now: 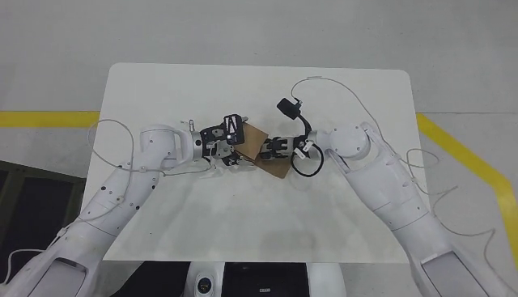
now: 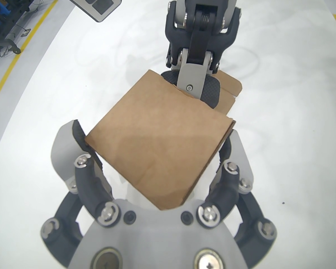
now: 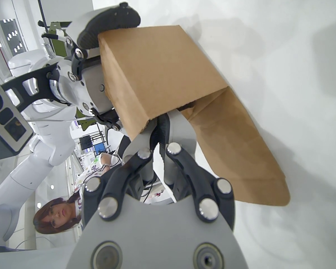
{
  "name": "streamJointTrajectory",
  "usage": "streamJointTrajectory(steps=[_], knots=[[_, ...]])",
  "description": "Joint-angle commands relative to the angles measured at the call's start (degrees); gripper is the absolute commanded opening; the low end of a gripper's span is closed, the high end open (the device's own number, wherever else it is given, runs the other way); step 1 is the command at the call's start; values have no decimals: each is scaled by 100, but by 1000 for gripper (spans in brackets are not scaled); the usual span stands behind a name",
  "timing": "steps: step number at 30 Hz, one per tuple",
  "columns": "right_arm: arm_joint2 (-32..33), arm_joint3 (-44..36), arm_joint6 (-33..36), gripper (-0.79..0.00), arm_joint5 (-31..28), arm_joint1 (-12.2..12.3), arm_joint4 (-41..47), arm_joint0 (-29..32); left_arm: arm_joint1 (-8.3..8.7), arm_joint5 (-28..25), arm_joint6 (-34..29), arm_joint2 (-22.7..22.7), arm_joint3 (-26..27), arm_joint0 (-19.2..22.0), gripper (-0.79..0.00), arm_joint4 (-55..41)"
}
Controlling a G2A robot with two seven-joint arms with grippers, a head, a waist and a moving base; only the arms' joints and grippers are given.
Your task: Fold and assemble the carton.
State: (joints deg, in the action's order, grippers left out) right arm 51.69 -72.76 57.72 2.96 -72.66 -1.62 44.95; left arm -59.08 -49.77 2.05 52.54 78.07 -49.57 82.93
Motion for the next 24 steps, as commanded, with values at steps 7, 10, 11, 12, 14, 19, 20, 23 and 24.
streamJointTrajectory(steps=[7,10,11,12,14,19,20,23,24], knots=[[-27,238,-36,-785,-164,-37,142,-72,-19,46,-69,5,-8,-20,0,14],[78,140,-4,-785,-197,-2,128,-38,-26,51,-93,8,-14,-21,0,12],[128,82,21,-785,-200,19,95,-17,-28,53,-105,9,-17,-23,0,10],[186,26,41,-785,-188,45,39,12,-30,53,-113,10,-15,-22,0,5],[322,-108,90,-785,-144,106,-87,95,-35,64,-131,16,-19,-25,0,-2],[722,-571,361,-785,96,284,-385,410,-51,112,-210,27,-16,-32,0,-68],[816,-673,400,-785,166,322,-457,482,-55,115,-229,26,-15,-34,0,-77],[1118,-1077,481,-785,362,438,-690,741,-65,127,-277,26,-1,-31,0,-97],[1223,-1230,516,-785,446,478,-773,845,-68,139,-282,28,8,-32,0,-106]])
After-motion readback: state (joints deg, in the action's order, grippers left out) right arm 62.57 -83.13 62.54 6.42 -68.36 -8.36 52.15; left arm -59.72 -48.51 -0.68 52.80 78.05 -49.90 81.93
